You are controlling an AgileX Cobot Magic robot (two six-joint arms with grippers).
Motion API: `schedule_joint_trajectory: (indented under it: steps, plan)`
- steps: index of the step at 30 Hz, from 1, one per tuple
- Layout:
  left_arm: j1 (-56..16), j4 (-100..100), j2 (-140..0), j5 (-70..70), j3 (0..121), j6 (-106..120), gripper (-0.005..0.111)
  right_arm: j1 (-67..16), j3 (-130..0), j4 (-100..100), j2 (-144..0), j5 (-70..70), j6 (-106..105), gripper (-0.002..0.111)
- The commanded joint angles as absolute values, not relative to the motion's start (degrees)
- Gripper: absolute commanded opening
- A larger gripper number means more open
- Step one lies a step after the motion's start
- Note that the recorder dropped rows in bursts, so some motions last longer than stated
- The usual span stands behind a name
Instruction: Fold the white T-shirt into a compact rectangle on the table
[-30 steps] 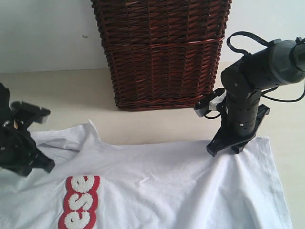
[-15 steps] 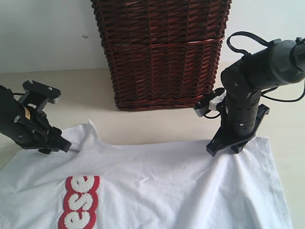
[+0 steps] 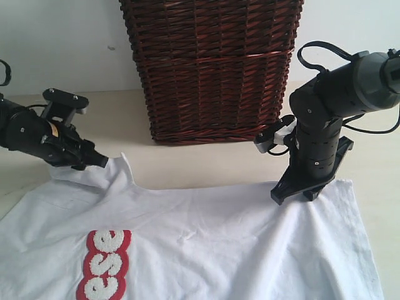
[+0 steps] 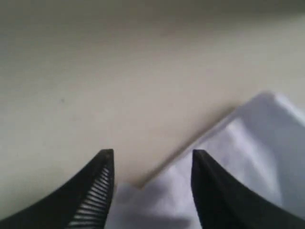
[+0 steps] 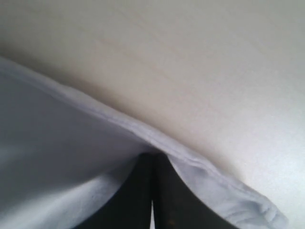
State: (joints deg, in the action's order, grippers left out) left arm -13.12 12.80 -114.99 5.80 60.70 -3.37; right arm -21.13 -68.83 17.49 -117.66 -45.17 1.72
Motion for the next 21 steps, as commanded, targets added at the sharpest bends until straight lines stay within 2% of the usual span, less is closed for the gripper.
schedule_joint_trajectory:
  steps: [1, 7, 9, 16, 21]
  plan:
    - [-12.96, 12.88, -114.86, 6.89, 63.78, -6.3, 0.054, -20.87, -68.58, 16.61, -119.02, -43.13, 1.67, 0.0]
    - [-16.57, 11.48, -110.97, 20.4, 64.14, -6.02, 0.05, -20.87, -68.58, 16.61, -119.02, -42.56, 1.66, 0.0]
    - [-18.46, 11.19, -110.7, 25.32, 64.14, -6.02, 0.04, -20.87, -68.58, 16.79, -119.02, -42.55, 1.66, 0.0]
    - [-20.08, 8.45, -112.38, 20.11, 64.14, -6.02, 0.001, -20.87, -68.58, 16.8, -119.02, -43.41, 1.66, 0.0]
    - [-20.08, 7.41, -115.56, 22.87, 64.14, -5.08, 0.0, -20.87, -68.58, 16.8, -119.02, -43.53, 1.66, 0.0]
